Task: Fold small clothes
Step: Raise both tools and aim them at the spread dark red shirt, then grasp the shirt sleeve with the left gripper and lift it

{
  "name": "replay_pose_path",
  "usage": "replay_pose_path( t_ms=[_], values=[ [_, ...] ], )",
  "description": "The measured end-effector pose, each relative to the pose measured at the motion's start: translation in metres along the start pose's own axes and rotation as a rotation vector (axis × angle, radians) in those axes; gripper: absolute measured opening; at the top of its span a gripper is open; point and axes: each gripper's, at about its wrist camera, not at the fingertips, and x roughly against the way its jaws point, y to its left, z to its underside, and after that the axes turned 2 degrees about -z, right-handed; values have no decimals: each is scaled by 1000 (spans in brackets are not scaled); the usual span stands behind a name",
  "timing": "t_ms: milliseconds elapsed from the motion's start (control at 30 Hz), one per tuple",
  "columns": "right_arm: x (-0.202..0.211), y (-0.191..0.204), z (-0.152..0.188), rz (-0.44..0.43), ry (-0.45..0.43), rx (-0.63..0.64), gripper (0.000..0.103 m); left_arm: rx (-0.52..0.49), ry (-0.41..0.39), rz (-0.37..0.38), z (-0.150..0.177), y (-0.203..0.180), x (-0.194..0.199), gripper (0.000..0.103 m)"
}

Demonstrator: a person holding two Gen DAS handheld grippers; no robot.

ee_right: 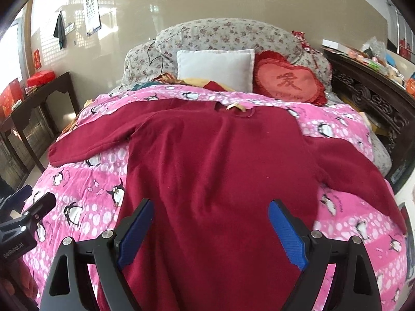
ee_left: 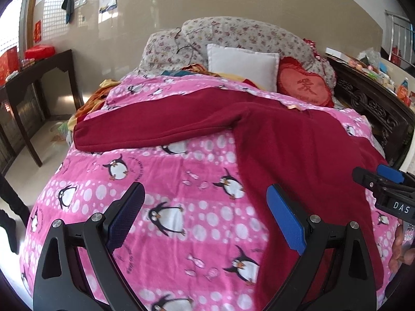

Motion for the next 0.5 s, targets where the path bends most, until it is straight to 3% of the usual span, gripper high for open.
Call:
replay_pose_path(
  t_ms=[200, 500],
  values=[
    [-51, 25, -15, -92, 64, 22, 88, 167, 81, 24, -16, 66, -36, 96],
    [-108, 35, -45, -165, 110, 65, 84, 707, 183, 30, -24, 214, -105, 91]
  ],
)
